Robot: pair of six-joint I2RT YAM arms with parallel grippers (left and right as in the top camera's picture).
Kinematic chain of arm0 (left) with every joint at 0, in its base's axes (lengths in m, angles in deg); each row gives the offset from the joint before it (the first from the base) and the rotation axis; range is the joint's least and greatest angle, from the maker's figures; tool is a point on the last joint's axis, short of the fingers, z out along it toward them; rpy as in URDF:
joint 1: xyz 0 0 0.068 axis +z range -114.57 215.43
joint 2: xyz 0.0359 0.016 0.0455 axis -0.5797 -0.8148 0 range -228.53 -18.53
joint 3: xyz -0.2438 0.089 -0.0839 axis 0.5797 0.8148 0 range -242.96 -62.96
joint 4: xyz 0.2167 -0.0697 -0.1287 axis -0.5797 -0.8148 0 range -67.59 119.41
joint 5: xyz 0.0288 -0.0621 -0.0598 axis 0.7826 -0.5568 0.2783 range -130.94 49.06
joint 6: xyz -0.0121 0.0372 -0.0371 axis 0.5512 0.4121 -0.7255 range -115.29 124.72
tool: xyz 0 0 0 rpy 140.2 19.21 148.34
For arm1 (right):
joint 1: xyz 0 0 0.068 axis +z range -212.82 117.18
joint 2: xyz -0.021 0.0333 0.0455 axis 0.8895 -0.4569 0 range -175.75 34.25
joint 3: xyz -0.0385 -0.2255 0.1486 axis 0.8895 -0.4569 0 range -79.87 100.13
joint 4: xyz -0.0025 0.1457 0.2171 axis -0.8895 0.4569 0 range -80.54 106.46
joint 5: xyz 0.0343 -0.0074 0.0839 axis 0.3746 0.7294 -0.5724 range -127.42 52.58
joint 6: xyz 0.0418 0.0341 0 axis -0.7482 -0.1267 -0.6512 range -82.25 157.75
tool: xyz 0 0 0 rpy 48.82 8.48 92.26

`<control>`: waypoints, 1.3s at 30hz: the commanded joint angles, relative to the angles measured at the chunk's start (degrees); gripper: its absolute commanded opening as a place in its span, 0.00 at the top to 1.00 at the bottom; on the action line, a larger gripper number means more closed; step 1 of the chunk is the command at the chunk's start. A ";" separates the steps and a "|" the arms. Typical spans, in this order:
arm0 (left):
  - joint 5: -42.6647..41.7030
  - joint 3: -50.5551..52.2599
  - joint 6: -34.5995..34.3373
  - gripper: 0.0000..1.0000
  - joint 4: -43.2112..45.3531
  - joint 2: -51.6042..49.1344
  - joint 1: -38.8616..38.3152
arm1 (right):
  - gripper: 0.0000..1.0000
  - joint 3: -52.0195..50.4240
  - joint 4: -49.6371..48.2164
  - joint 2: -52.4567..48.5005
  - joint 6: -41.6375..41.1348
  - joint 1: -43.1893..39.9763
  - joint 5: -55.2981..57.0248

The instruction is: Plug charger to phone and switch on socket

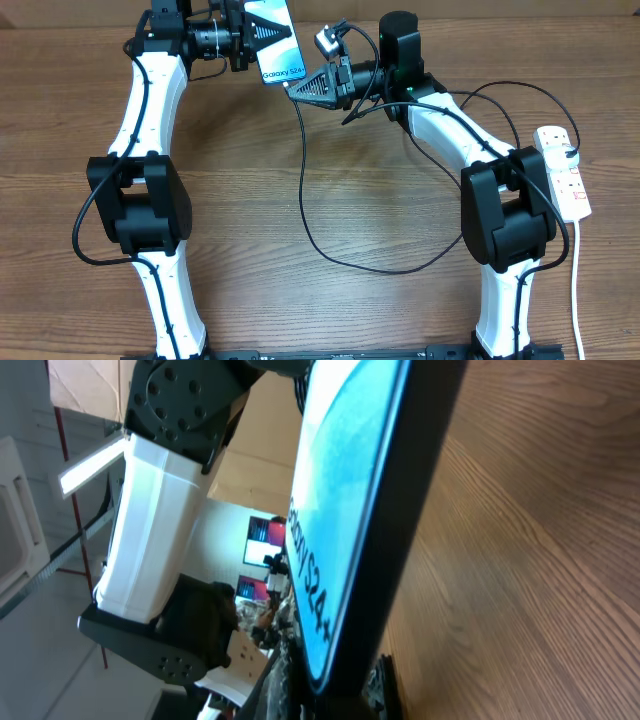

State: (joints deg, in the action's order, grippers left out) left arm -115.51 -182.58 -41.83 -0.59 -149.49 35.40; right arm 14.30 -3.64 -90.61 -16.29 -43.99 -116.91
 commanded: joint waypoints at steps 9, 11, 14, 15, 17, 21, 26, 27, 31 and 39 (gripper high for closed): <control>-1.99 -0.85 1.36 0.96 0.26 0.55 -0.33 | 0.96 0.39 -0.50 2.01 -1.18 -1.25 1.46; -1.97 -0.85 1.36 0.96 0.26 0.55 -0.33 | 0.96 0.39 -0.50 2.01 -1.73 -1.57 2.32; -1.99 -0.85 1.36 0.96 0.26 0.55 -0.31 | 0.96 0.39 -0.48 2.01 -1.92 -1.95 3.06; -1.99 -0.85 1.36 0.96 0.26 0.55 -0.31 | 0.96 0.39 -0.46 2.01 -1.92 -1.97 3.17; -1.97 -0.85 1.36 0.96 0.26 0.55 -0.31 | 0.96 0.39 -0.48 2.01 -1.95 -1.97 3.19; -1.90 -0.85 1.33 0.96 0.28 0.55 -0.33 | 0.96 0.39 -0.28 2.01 -2.01 -1.62 3.80; -1.92 -0.85 1.33 0.96 0.26 0.55 -0.33 | 0.96 0.39 -0.35 2.01 -4.52 -0.87 7.69; -1.92 -0.85 1.33 0.96 0.26 0.55 -0.33 | 0.96 0.39 -0.33 2.01 -4.55 -0.74 8.07; -1.88 -0.85 1.29 0.96 0.24 0.55 -0.33 | 0.96 0.39 -0.31 2.01 -4.55 0.20 9.29; -1.88 -0.85 0.59 0.96 -0.22 0.55 -0.33 | 0.96 0.39 -0.35 2.01 -4.96 2.38 14.58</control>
State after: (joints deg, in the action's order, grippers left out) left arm -113.23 -182.58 -41.63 -0.17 -149.49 36.60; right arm 14.30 -3.71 -90.61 -20.60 -42.96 -110.70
